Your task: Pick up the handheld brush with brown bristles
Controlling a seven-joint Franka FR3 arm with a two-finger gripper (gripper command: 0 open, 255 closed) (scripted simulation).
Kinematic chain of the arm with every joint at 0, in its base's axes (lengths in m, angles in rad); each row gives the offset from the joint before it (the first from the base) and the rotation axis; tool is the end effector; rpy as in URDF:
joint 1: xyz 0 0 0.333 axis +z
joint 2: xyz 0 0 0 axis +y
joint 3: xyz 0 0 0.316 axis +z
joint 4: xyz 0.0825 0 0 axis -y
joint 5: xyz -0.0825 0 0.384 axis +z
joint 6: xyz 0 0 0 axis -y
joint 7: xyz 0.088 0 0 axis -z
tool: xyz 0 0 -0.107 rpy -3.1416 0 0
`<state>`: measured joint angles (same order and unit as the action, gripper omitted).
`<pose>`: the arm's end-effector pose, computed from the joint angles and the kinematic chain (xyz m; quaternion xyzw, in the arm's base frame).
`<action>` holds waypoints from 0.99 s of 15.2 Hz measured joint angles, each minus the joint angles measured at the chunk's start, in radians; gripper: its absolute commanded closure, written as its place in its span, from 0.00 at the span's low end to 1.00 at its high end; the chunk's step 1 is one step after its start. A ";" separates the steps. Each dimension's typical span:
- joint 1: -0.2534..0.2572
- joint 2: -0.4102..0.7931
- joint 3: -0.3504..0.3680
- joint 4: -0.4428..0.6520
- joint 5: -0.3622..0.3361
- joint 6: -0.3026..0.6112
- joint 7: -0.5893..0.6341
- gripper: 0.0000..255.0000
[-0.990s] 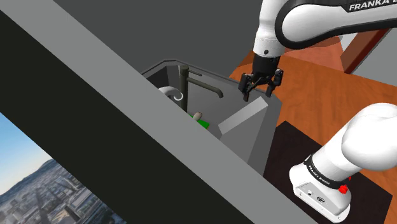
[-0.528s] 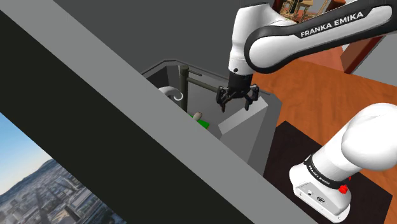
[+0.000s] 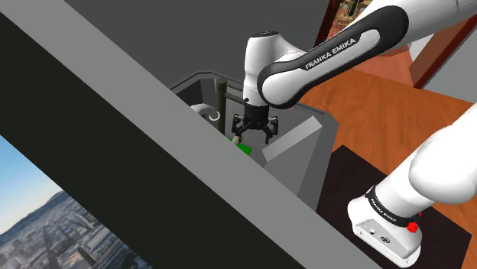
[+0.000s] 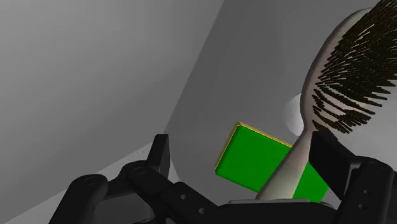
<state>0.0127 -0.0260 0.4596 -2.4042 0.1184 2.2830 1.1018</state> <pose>0.4235 0.2192 0.3146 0.9355 -0.3479 -0.0606 0.0082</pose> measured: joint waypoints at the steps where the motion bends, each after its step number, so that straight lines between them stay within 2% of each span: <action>1: 0.002 0.047 0.005 0.027 -0.024 0.021 0.046 0.00; 5: 0.032 0.211 -0.002 0.128 -0.116 0.086 0.218 0.00; 10: 0.094 0.419 -0.063 0.289 -0.219 0.140 0.394 0.00; 15: 0.118 0.488 -0.088 0.322 -0.249 0.177 0.436 0.00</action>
<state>0.1312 0.4625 0.3715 -2.0824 -0.1305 2.4604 1.5374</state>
